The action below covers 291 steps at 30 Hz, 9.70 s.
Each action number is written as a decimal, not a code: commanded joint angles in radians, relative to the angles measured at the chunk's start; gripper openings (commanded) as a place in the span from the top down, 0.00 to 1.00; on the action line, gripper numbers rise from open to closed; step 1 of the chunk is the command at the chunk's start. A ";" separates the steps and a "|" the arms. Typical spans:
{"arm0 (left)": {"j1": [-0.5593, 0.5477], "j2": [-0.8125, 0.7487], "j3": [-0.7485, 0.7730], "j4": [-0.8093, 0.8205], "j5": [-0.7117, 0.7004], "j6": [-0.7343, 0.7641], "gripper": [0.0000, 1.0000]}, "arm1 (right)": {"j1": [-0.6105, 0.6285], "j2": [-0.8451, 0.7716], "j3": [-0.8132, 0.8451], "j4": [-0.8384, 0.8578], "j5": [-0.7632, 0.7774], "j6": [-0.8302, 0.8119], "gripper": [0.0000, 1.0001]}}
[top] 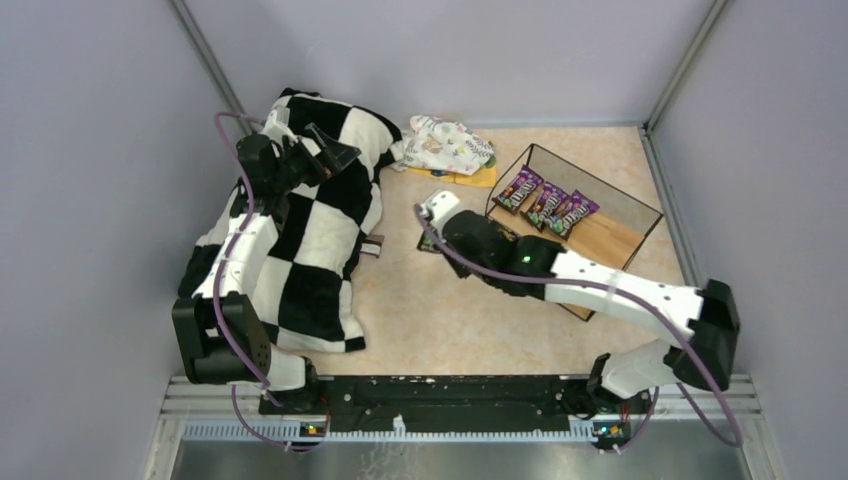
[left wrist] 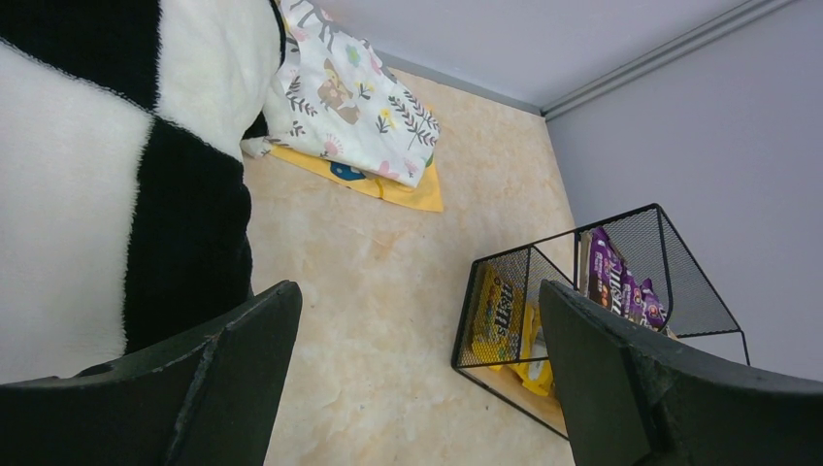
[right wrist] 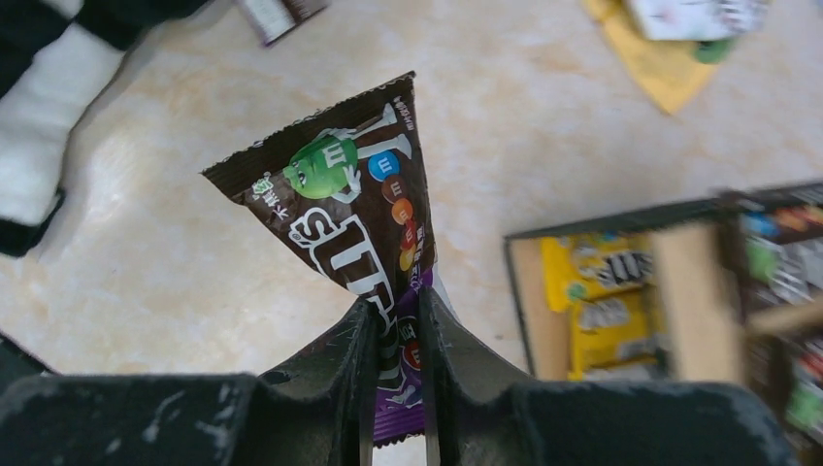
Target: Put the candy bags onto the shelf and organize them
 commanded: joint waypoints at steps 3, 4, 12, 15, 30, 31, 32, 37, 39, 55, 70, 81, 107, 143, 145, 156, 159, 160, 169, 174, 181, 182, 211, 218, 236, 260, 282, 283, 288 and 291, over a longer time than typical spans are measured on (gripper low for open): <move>0.002 0.001 0.007 0.055 0.018 -0.010 0.02 | -0.076 -0.257 0.055 -0.197 0.366 0.103 0.83; 0.002 0.001 0.005 0.057 0.019 -0.011 0.02 | -0.092 -0.288 0.061 -0.227 0.409 0.124 0.83; -0.024 -0.001 0.010 0.046 0.002 0.008 0.02 | -0.363 -0.433 0.061 -0.439 0.503 0.341 0.86; -0.032 0.001 0.012 0.040 -0.001 0.014 0.02 | -0.418 -0.442 0.044 -0.472 0.516 0.397 0.89; -0.035 0.000 0.018 0.036 0.003 0.016 0.02 | -0.470 -0.404 -0.034 -0.612 0.601 0.948 0.90; -0.035 0.001 0.017 0.036 0.002 0.016 0.02 | -0.473 -0.398 -0.037 -0.619 0.606 0.983 0.90; -0.035 0.000 0.018 0.035 0.002 0.016 0.02 | -0.477 -0.393 -0.039 -0.626 0.611 1.018 0.90; -0.035 0.001 0.018 0.036 0.004 0.017 0.02 | -0.506 -0.389 -0.067 -0.590 0.600 1.100 0.90; -0.035 0.000 0.018 0.034 0.003 0.017 0.02 | -0.526 -0.380 -0.080 -0.597 0.597 1.129 0.90; -0.035 0.010 0.019 0.036 0.012 0.014 0.02 | -0.614 -0.310 -0.098 -0.569 0.493 1.230 0.88; -0.035 0.009 0.021 0.037 0.019 0.009 0.02 | -0.620 -0.291 -0.104 -0.539 0.475 1.261 0.87; -0.035 0.012 0.022 0.037 0.021 0.009 0.02 | -0.628 -0.285 -0.094 -0.504 0.468 1.267 0.79; -0.037 0.010 0.023 0.021 -0.008 0.036 0.02 | -0.528 -0.471 -0.090 0.157 -0.577 0.217 0.01; 0.051 -0.004 0.004 0.061 0.033 -0.039 0.02 | -0.230 0.761 0.148 0.905 -0.343 0.870 0.45; 0.051 -0.006 0.002 0.065 0.037 -0.043 0.02 | -0.231 0.781 0.148 0.916 -0.363 0.900 0.48; 0.052 -0.005 0.001 0.072 0.044 -0.048 0.02 | -0.219 0.899 0.191 0.995 -0.456 1.017 0.61; 0.051 0.000 -0.001 0.074 0.045 -0.049 0.02 | -0.216 0.921 0.208 1.023 -0.463 1.031 0.68; 0.052 0.001 -0.001 0.073 0.045 -0.049 0.02 | -0.215 0.922 0.208 1.029 -0.460 1.029 0.73; 0.051 0.002 -0.003 0.076 0.047 -0.051 0.02 | -0.215 0.811 0.111 1.115 -0.378 0.905 1.00; 0.053 0.008 -0.003 0.079 0.053 -0.055 0.02 | -0.215 0.687 0.028 1.122 -0.377 0.797 1.00; 0.052 0.004 -0.005 0.085 0.057 -0.062 0.02 | -0.215 0.452 -0.166 1.048 -0.438 0.656 1.00; 0.052 0.006 -0.005 0.086 0.057 -0.063 0.02 | -0.215 0.427 -0.192 1.036 -0.456 0.652 1.00; 0.048 0.013 -0.005 0.085 0.055 -0.060 0.02 | -0.232 0.713 -0.051 0.923 -0.887 0.852 0.47; 0.049 0.017 -0.007 0.089 0.059 -0.063 0.02 | -0.192 0.799 -0.020 1.108 -0.876 0.990 0.50; 0.050 0.019 -0.007 0.092 0.064 -0.066 0.02 | -0.090 0.798 0.153 0.654 -0.449 0.706 0.91; 0.048 0.024 -0.015 0.105 0.068 -0.073 0.02 | -0.042 0.176 -0.115 0.241 -0.130 0.306 1.00; 0.007 0.028 -0.006 0.105 0.084 -0.062 0.02 | -0.042 -0.114 -0.009 0.055 -0.049 0.161 1.00; 0.005 0.027 -0.006 0.103 0.084 -0.062 0.02 | -0.042 -0.130 -0.002 0.044 -0.041 0.143 1.00; 0.005 0.026 -0.002 0.100 0.084 -0.060 0.02 | -0.042 -0.268 0.051 -0.042 -0.016 -0.020 1.00; 0.004 0.025 -0.002 0.100 0.085 -0.063 0.02 | -0.042 -0.379 0.079 -0.110 -0.053 -0.187 1.00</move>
